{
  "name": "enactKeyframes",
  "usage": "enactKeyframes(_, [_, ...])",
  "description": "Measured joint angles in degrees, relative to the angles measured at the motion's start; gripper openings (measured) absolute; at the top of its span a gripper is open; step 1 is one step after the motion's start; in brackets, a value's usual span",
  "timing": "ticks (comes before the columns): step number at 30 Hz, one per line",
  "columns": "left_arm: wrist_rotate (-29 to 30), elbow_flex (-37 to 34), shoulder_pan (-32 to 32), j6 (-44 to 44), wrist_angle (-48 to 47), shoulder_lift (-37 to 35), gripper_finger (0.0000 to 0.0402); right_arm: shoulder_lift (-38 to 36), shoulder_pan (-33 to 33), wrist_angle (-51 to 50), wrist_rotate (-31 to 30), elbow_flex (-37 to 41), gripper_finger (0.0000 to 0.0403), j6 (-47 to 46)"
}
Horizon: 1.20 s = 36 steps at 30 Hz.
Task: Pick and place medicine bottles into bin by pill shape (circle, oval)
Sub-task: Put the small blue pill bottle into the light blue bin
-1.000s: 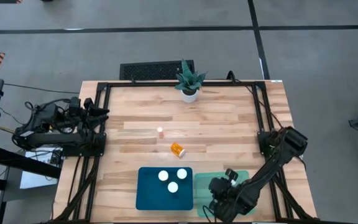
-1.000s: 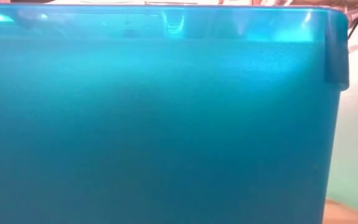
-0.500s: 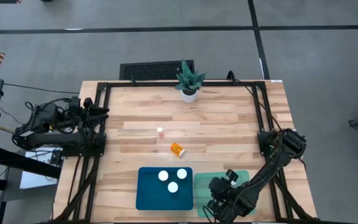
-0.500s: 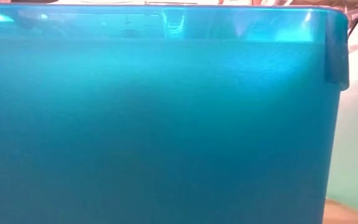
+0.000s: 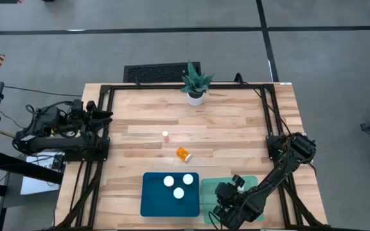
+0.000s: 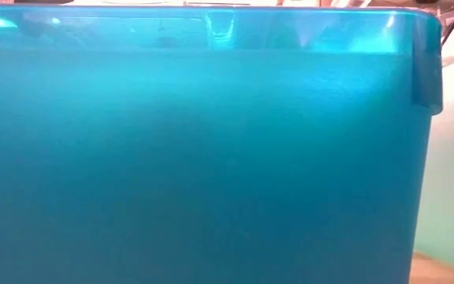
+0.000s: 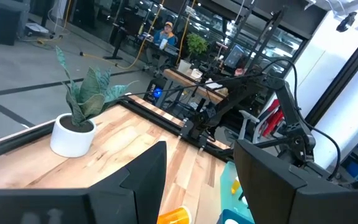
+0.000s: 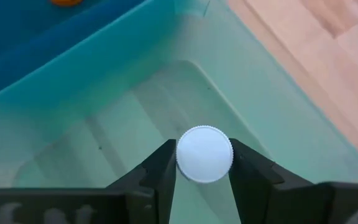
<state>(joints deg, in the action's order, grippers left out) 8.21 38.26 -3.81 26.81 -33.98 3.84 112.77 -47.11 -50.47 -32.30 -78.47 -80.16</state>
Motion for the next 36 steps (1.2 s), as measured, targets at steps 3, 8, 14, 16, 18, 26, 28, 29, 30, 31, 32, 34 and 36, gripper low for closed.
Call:
enactKeyframes(3, [0.0,0.0,0.0,0.0,0.0,0.0,0.018,0.0,0.0,0.11,1.0,0.02,0.0159,0.02])
enactKeyframes(8, [0.0,0.0,0.02,0.0,-0.02,0.0,0.018,0.0,0.0,0.1,1.11,0.02,0.0193,0.02])
enactKeyframes(14, [0.0,0.0,0.0,-0.04,-0.02,0.0,0.018,0.0,0.0,0.21,2.32,0.02,0.0237,0.02])
enactKeyframes(16, [0.0,0.0,0.02,-0.04,0.0,0.0,0.018,0.0,0.0,0.21,2.37,0.02,0.0244,0.04])
enactKeyframes(18, [0.0,0.0,0.0,-0.07,-0.02,0.0,0.018,-0.14,0.0,0.23,2.37,0.02,0.0246,0.3])
enactKeyframes(26, [0.0,0.0,0.0,-0.19,0.0,0.0,0.018,-0.22,0.0,1.46,2.48,0.02,0.0246,0.52])
enactKeyframes(28, [0.0,0.0,0.01,-0.21,-0.01,0.0,0.018,-0.22,0.0,2.04,2.48,-0.02,0.0246,0.59])
enactKeyframes(29, [-0.01,0.0,0.0,-0.22,0.0,0.0,0.018,-0.22,0.0,2.03,2.47,-0.19,0.0246,0.68])
enactKeyframes(30, [0.0,0.0,0.01,-0.22,0.0,0.0,0.018,-0.22,0.0,1.92,2.46,-0.44,0.0246,0.68])
enactKeyframes(31, [-0.01,0.0,0.01,-0.22,-0.01,0.0,0.018,-0.24,0.0,1.94,2.46,-0.68,0.0246,0.7])
enactKeyframes(32, [0.0,0.0,0.02,-0.23,0.0,0.0,0.018,-0.26,0.0,1.86,2.46,-0.89,0.0246,0.84])
enactKeyframes(34, [-0.01,0.0,0.01,-0.22,0.0,0.0,0.018,-0.26,0.0,1.46,2.46,-1.44,0.0246,1.35])
enactKeyframes(36, [-0.02,0.0,0.01,-0.23,0.0,0.0,0.018,-0.26,0.0,1.23,2.46,-1.99,0.0246,2.02])
